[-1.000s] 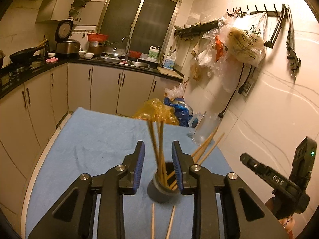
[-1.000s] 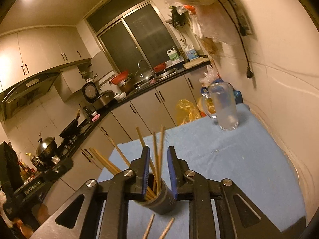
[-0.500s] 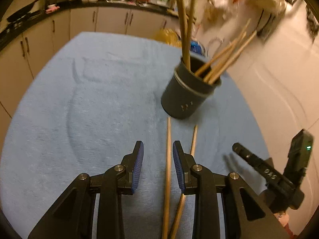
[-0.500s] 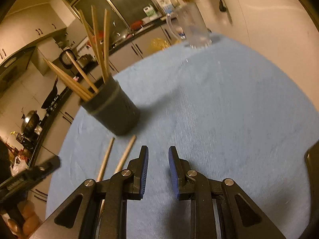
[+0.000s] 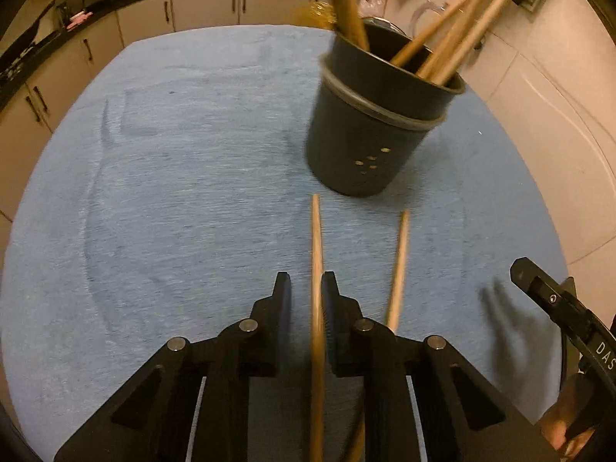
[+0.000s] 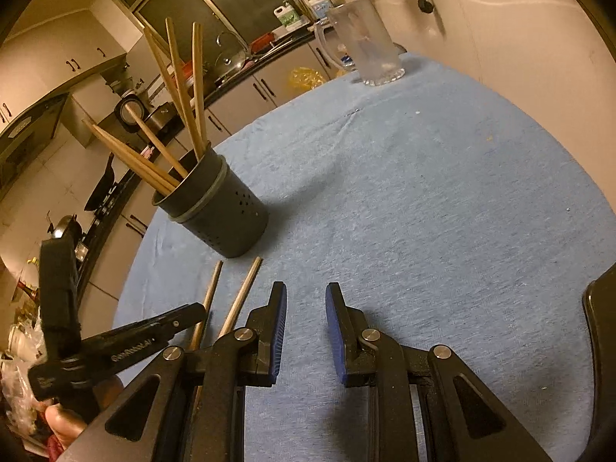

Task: Organize utensils
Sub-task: 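Move the open left gripper back to the loose chopsticks on the towel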

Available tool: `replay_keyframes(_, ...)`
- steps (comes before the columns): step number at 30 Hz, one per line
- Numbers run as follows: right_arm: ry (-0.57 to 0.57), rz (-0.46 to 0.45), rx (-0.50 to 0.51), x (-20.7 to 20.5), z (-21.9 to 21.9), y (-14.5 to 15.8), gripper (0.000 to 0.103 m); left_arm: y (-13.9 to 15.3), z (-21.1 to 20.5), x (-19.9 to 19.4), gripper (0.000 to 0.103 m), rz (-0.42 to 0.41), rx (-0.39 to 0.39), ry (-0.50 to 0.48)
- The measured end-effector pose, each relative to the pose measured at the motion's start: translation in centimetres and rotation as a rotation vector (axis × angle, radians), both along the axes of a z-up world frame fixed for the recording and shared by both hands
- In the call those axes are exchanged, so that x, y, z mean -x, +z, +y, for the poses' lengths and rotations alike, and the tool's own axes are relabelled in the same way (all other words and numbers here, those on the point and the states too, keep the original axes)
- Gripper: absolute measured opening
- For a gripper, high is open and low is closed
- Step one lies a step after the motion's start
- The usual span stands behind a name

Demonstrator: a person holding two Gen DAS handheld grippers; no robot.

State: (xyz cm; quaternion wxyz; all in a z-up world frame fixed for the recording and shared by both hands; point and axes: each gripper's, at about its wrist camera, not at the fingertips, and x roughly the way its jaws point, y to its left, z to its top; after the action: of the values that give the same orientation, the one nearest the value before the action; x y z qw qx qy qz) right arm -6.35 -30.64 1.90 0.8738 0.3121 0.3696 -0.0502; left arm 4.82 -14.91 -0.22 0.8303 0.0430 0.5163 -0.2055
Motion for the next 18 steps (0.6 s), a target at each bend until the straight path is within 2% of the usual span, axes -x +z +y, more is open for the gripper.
replay_keyframes(4, 0.063, 0.033, 0.001, -1.4, 1.7, 0.1, 0.023, -0.2, 3.7, -0.3, 0.013, -0.006, -0.023, 0.095)
replay_keyframes(8, 0.125, 0.103, -0.006, -3.4, 3.6, -0.7, 0.023, -0.4, 7.7, 0.1, 0.009, 0.015, 0.025, 0.168)
replay_keyframes(11, 0.158, 0.143, -0.014, -5.2, 5.0, -1.1, 0.023, 0.0, 9.3, 0.5, 0.009, 0.024, 0.074, 0.168)
replay_keyframes(15, 0.171, 0.213, 0.020, -7.2, 6.6, -1.8, 0.026, 0.8, 9.6, 1.1, 0.009, 0.013, 0.102, 0.149)
replay_keyframes(18, 0.177, 0.233, 0.117, -8.0, 8.1, -1.6, 0.027, 1.3, 9.1, 0.8, 0.010, 0.011, 0.116, 0.127)
